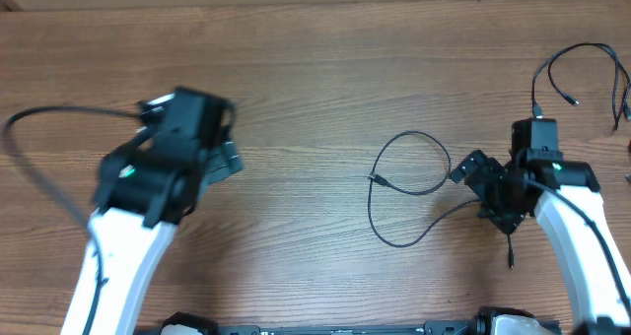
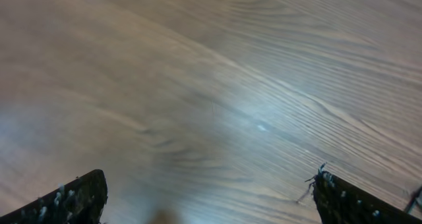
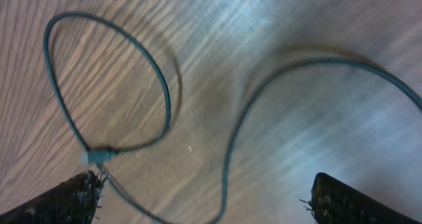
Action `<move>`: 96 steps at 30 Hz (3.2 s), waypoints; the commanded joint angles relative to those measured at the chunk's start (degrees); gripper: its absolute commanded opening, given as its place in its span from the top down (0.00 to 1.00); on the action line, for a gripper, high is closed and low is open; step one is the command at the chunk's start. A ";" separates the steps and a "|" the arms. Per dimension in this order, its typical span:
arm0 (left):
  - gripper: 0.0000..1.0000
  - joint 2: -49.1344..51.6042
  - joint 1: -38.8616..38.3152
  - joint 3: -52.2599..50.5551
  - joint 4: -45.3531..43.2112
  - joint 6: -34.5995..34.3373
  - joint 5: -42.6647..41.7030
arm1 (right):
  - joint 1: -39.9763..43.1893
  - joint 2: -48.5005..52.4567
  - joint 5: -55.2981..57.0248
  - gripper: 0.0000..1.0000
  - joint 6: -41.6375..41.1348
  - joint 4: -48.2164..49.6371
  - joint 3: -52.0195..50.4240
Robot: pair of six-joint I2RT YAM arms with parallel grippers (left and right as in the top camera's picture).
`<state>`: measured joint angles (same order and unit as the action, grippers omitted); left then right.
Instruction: Untangle cables
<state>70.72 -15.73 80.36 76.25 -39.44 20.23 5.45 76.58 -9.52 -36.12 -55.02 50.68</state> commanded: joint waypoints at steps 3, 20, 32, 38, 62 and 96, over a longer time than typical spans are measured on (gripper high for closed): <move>0.00 -3.30 6.32 0.85 2.27 -2.58 0.72 | -3.78 10.03 -3.41 0.25 0.22 7.30 -0.22; 0.00 2.10 6.43 0.74 6.23 -2.56 0.55 | -13.25 12.85 12.52 0.00 -36.11 -3.45 0.83; 0.00 8.15 6.40 0.74 6.19 -2.58 0.50 | -14.08 12.87 14.45 0.00 -38.03 -2.05 0.76; 0.01 10.75 6.38 0.74 6.01 -2.58 0.50 | -14.08 12.92 14.47 0.00 -38.05 -1.86 0.70; 0.00 4.35 6.36 0.79 2.49 -4.74 -1.66 | -14.08 12.92 14.97 0.00 -37.13 15.63 -14.45; 0.00 -20.96 6.34 0.74 11.67 -4.31 0.94 | -13.97 10.60 12.63 0.00 -31.76 19.45 -14.53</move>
<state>49.78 -9.63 80.40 87.92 -43.16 19.99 -8.62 85.01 6.37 -67.85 -35.27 39.38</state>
